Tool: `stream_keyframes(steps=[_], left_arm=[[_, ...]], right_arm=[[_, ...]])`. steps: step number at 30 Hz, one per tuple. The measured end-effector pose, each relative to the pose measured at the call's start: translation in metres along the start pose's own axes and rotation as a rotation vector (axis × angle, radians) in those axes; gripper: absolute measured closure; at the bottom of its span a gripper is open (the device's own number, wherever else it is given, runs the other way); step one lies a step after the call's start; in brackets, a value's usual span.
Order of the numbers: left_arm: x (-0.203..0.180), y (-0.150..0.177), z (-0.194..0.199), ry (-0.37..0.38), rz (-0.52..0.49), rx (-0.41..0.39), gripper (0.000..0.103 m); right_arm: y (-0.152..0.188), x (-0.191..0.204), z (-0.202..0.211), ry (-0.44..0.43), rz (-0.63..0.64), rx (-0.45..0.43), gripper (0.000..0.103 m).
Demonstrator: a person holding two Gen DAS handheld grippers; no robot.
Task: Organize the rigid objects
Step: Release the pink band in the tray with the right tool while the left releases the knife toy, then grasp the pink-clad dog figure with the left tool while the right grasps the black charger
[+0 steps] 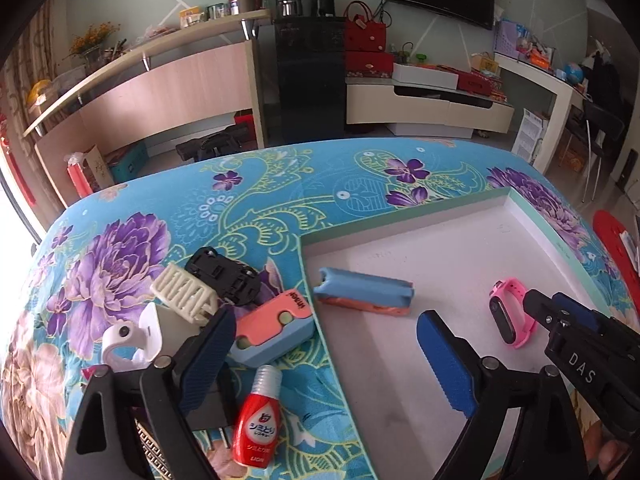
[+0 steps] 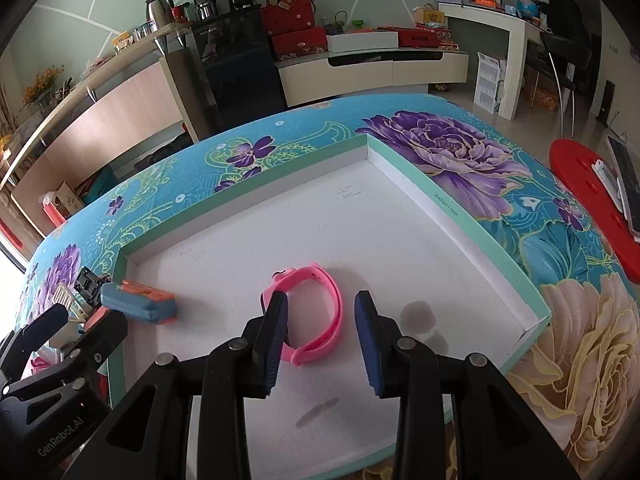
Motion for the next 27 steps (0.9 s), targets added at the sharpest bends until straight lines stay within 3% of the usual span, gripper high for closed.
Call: stream_keyframes(steps=[1, 4, 11, 19, 27], left_arm=[[0.01, 0.001, 0.003, -0.021, 0.023, -0.006, 0.001], [0.044, 0.006, 0.009, -0.093, 0.086, -0.006, 0.0], [0.117, 0.025, 0.023, -0.237, 0.192, 0.014, 0.0], [0.169, 0.043, 0.036, -0.286, 0.295, 0.041, 0.0], [0.198, 0.056, 0.045, -0.288, 0.356, 0.05, 0.0]], right_arm=[[0.0, 0.003, 0.001, -0.006, 0.007, -0.003, 0.063], [-0.002, 0.016, 0.003, -0.038, 0.033, -0.013, 0.047], [-0.002, 0.061, 0.011, -0.113, 0.119, -0.037, 0.043], [0.012, 0.125, 0.014, -0.28, 0.225, -0.003, 0.043], [0.03, 0.168, 0.013, -0.356, 0.337, 0.037, 0.04]])
Point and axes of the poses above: each gripper's, at about its wrist camera, not at the fingertips, and z roughly against the way its jaws point, x to its left, y to its underside, the point moved 3 cm from there along -z, roughly the way its jaws point, and after that the axes turned 7 degrees about z, right-handed, at the moved point
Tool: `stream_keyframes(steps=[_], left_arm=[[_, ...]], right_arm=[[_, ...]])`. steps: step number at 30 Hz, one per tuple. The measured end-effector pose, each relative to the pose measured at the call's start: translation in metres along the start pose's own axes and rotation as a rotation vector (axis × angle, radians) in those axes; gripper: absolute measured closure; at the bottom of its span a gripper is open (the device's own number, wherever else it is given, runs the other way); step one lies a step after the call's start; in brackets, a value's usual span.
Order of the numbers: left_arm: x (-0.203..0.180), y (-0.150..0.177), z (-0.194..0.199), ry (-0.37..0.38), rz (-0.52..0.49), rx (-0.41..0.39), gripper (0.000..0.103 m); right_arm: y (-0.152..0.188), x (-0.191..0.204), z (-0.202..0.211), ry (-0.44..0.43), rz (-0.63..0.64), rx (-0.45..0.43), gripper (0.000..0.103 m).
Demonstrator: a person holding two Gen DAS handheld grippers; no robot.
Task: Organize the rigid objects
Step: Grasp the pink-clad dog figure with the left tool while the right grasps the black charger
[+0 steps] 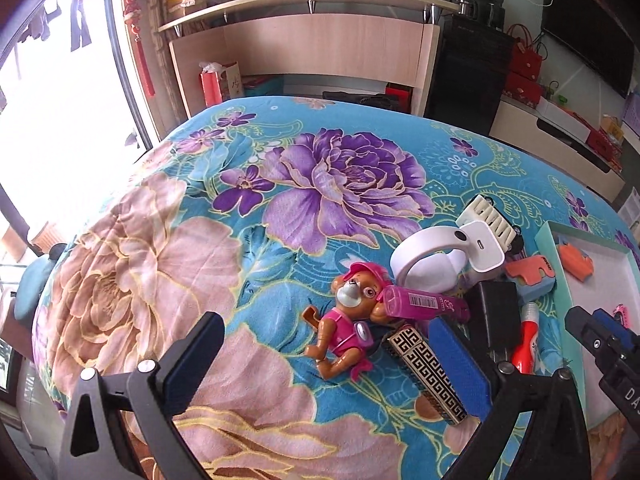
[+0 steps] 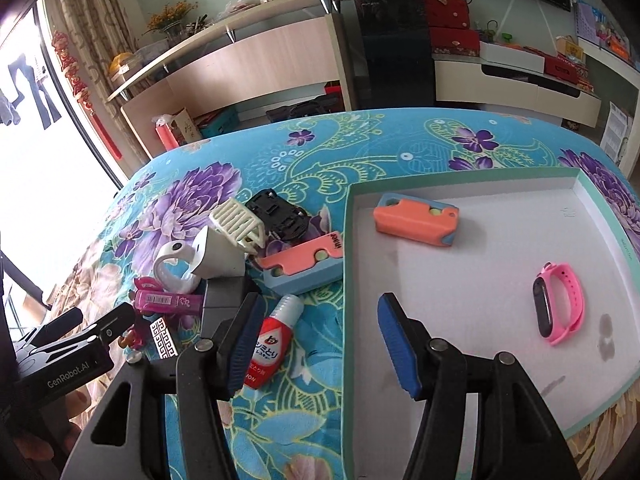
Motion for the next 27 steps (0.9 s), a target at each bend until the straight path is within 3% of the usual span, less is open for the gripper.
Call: stream_keyframes(steps=[8, 15, 21, 27], left_arm=[[0.014, 0.005, -0.012, 0.007, 0.043, 0.045, 0.0], [0.018, 0.007, -0.025, -0.002, 0.035, 0.062, 0.0], [0.019, 0.001, -0.04, 0.002, 0.04, 0.082, 0.0], [0.022, -0.001, -0.059, -0.04, 0.058, 0.124, 0.0]], right_arm=[[0.003, 0.029, -0.015, 0.038, 0.11, 0.014, 0.027], [-0.004, 0.053, -0.021, 0.004, 0.166, -0.016, 0.027], [-0.001, 0.066, -0.034, 0.003, 0.202, 0.018, 0.027], [-0.002, 0.066, -0.043, 0.002, 0.188, 0.036, 0.027]])
Point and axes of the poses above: each gripper's, at about its wrist camera, not at the fingertips, and z roughly against the way its jaws point, x to its left, y to its underside, the point moved 3 cm from there along -z, roughly the way its jaws point, and after that the axes turned 7 degrees about z, right-handed, at the moved point
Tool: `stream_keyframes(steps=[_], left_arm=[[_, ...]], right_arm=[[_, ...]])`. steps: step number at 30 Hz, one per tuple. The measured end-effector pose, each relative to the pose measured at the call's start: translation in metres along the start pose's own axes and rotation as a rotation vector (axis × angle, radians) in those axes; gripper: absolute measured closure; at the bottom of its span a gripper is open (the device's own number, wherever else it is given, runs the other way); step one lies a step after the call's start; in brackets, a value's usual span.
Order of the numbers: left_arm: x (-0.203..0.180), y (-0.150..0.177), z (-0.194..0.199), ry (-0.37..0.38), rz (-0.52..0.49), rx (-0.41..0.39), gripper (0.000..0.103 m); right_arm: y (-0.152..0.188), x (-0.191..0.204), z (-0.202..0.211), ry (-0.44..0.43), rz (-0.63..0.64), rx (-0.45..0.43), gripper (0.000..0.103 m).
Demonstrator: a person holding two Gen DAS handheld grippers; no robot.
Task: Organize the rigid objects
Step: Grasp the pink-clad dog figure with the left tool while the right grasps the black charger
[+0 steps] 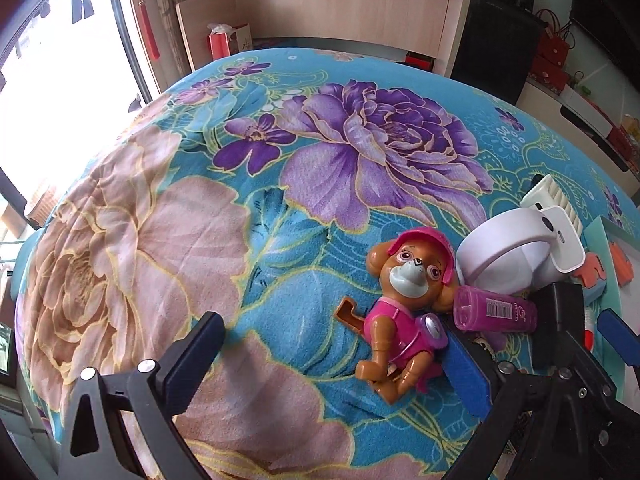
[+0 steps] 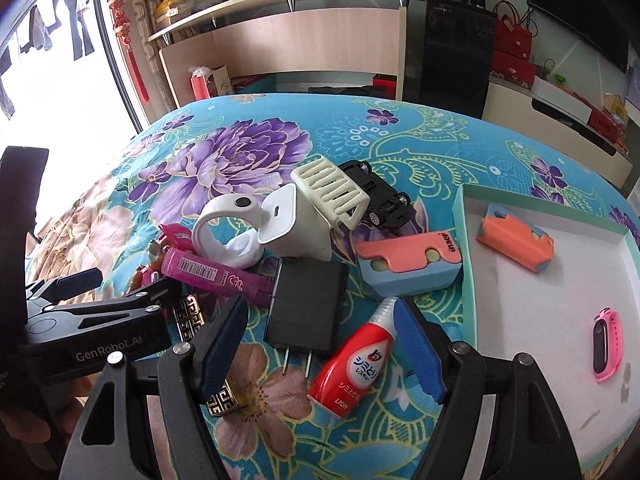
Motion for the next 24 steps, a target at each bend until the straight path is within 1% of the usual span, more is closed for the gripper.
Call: stream_keyframes(steps=[5, 9, 11, 13, 15, 16, 17, 19, 20, 21, 22, 23, 24], left_arm=[[0.017, -0.007, -0.001, -0.001, 0.054, -0.027, 0.0], [0.023, -0.013, -0.003, 0.007, 0.067, -0.043, 0.002], [0.022, -0.015, -0.004, 0.01, 0.059, -0.055, 0.006], [0.019, -0.017, -0.005, 0.014, 0.046, -0.062, 0.007], [0.014, -0.019, -0.007, 0.023, 0.03, -0.069, 0.01], [0.01, -0.02, -0.006, 0.03, 0.018, -0.074, 0.014], [0.007, -0.02, -0.006, 0.037, 0.003, -0.079, 0.017], [0.0, -0.021, -0.007, 0.047, -0.023, -0.083, 0.021], [-0.002, -0.021, -0.007, 0.054, -0.034, -0.084, 0.027], [-0.005, -0.021, -0.007, 0.058, -0.043, -0.086, 0.031], [-0.007, -0.021, -0.007, 0.06, -0.051, -0.087, 0.036], [-0.009, -0.021, -0.007, 0.063, -0.06, -0.091, 0.045], [-0.011, -0.02, -0.006, 0.069, -0.071, -0.095, 0.05]], right_arm=[[-0.002, -0.001, -0.006, 0.005, -0.009, 0.007, 0.027], [-0.003, -0.001, -0.007, 0.001, -0.026, -0.002, 0.028], [-0.004, 0.0, -0.007, 0.011, -0.018, -0.003, 0.032], [-0.004, 0.001, -0.008, 0.018, -0.011, -0.002, 0.041], [-0.004, 0.003, -0.009, -0.001, -0.01, 0.002, 0.049], [-0.003, 0.003, -0.011, -0.02, -0.013, 0.014, 0.055], [-0.002, 0.004, -0.013, -0.031, -0.013, 0.025, 0.058], [-0.001, 0.006, -0.014, -0.025, -0.002, 0.03, 0.059], [-0.001, 0.006, -0.014, -0.025, -0.001, 0.03, 0.059], [-0.001, 0.006, -0.013, -0.028, -0.005, 0.031, 0.059], [-0.001, 0.005, -0.013, -0.033, -0.01, 0.032, 0.06], [0.0, 0.005, -0.013, -0.036, -0.013, 0.032, 0.06], [0.0, 0.004, -0.012, -0.039, -0.016, 0.033, 0.06]])
Point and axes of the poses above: each gripper's, at about its wrist camera, not at the fingertips, and z roughly against the way its jaws point, x to its left, y to its underside, the point moved 3 cm from there along -z, roughly the way its jaws point, and after that the axes turned 7 degrees about z, right-handed, at the moved point
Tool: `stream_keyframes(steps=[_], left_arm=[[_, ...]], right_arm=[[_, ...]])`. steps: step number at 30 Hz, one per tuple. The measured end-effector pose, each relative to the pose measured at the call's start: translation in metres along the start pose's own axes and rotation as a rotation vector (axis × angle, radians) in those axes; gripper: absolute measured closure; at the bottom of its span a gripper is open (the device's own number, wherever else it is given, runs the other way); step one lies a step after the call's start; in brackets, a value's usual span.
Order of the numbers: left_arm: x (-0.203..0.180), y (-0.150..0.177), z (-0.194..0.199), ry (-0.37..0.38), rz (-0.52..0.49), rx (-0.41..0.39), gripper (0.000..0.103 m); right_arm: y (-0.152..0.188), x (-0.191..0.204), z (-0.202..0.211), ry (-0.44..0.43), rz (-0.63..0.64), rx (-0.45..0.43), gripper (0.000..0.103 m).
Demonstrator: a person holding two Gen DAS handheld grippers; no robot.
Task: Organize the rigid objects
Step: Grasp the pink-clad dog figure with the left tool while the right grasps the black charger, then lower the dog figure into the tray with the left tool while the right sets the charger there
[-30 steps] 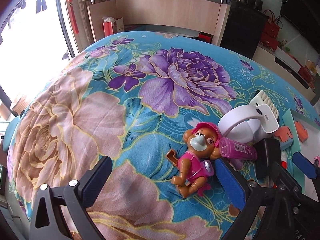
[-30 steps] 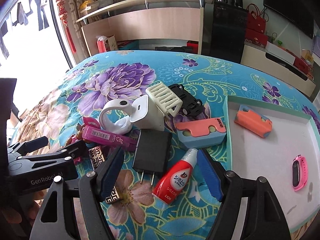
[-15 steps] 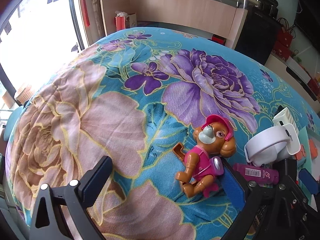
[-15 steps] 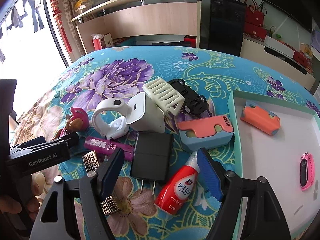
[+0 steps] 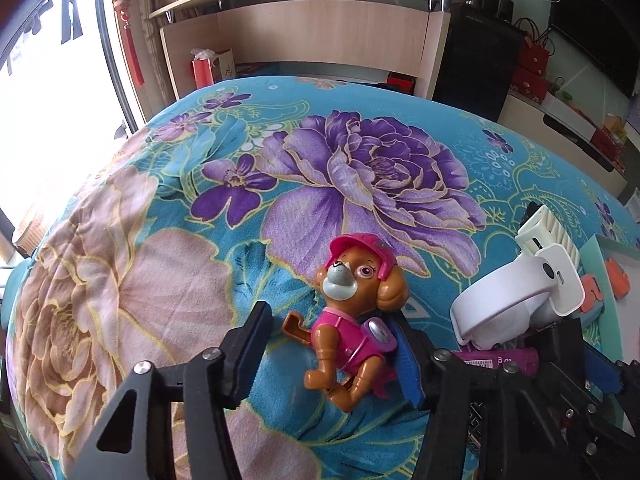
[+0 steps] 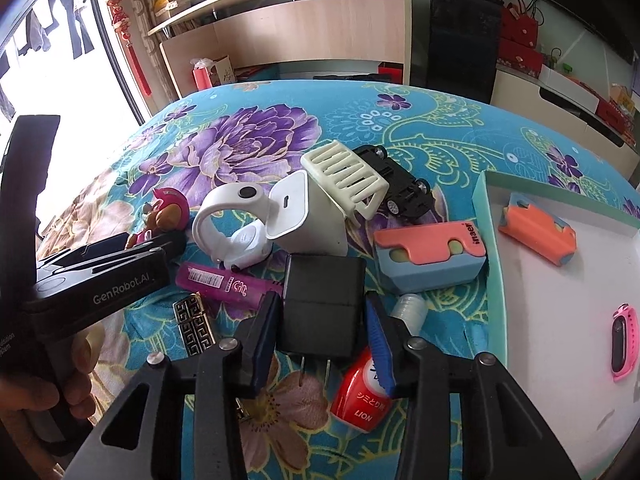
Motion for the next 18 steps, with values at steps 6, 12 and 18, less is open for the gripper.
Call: stream_keyframes(steps=[6, 12, 18], left_arm=[[-0.008, 0.002, 0.009, 0.033, -0.032, -0.004, 0.051], [-0.02, -0.001, 0.04, 0.054, -0.066, -0.055, 0.051], [-0.047, -0.005, 0.073, 0.101, -0.111, -0.1, 0.051]], right_arm=[[0.001, -0.003, 0.007, -0.018, -0.021, -0.005, 0.06], [-0.004, -0.014, 0.035, -0.021, -0.056, -0.08, 0.06], [-0.003, -0.039, 0.062, -0.004, -0.119, -0.151, 0.06]])
Point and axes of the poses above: each gripper's, at about its wrist camera, not at the fingertips, and z roughly against the way its jaws point, x to its left, y to its underside, the point moved 3 cm from there along -z, roughly the way its jaws point, and after that the axes turned 7 degrees about z, right-handed, at the moved point
